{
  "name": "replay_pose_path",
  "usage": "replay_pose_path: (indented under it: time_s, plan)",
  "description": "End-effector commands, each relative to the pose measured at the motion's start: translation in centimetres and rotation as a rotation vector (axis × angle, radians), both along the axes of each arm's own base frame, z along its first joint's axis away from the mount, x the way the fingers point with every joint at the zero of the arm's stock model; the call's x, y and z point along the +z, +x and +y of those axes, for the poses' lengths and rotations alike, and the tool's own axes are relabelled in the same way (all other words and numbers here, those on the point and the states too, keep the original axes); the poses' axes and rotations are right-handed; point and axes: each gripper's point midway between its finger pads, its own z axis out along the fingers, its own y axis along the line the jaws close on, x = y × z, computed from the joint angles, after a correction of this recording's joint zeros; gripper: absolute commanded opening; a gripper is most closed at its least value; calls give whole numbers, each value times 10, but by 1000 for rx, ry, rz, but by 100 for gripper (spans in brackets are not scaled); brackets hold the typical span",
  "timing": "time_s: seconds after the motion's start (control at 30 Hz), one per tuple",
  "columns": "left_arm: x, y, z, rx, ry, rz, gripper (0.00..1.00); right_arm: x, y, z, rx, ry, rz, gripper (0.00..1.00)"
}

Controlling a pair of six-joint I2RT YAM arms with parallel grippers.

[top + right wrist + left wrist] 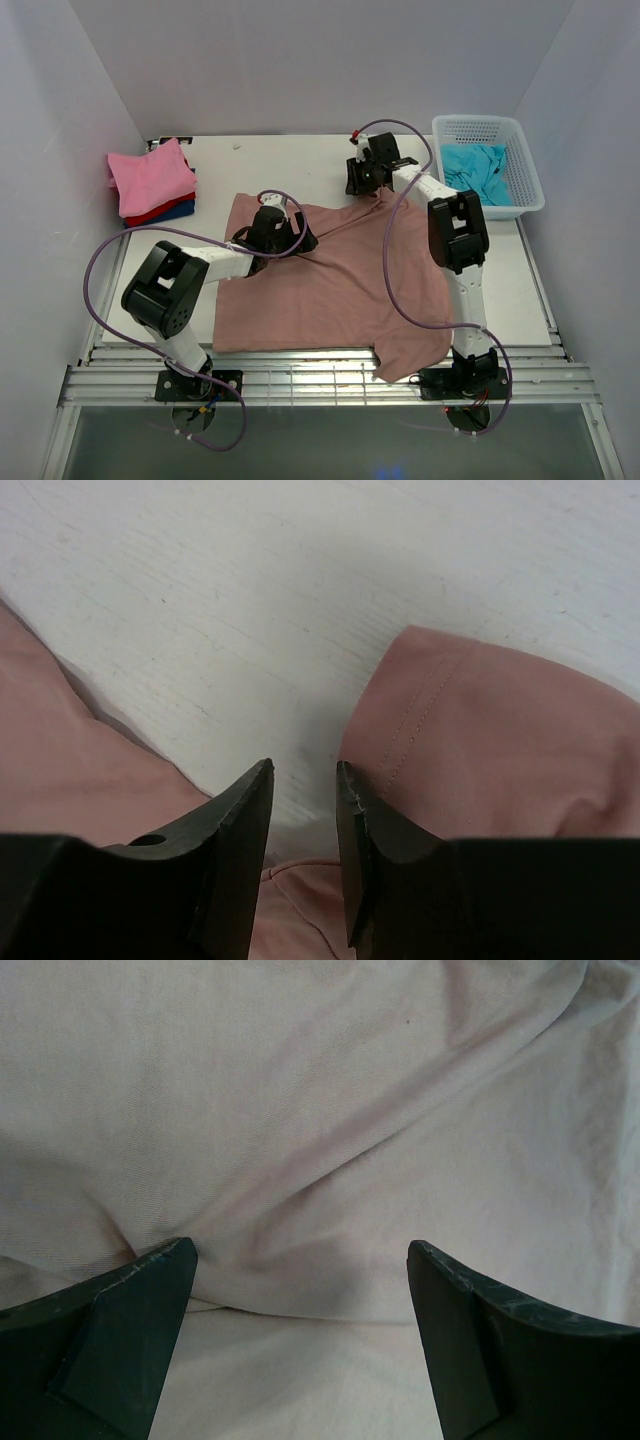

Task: Fold and stack the t-shirts
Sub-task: Flatten out the tshirt

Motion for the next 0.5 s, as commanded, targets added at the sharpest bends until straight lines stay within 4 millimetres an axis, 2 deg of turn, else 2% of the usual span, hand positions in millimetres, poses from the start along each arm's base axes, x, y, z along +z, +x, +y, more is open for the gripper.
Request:
replay_pose_path:
  time_s: [0.0,0.23,0.47]
  plan:
    - [-24,-22,8,-13,35,97,98,22,11,10,35,6,-53,38]
    - [-25,-24,11,-9,43,96,98,8,20,4,9,-96,-86,39]
    - [-26,-25,10,-11,41,101,98,18,21,-1,-11,-146,-144,39]
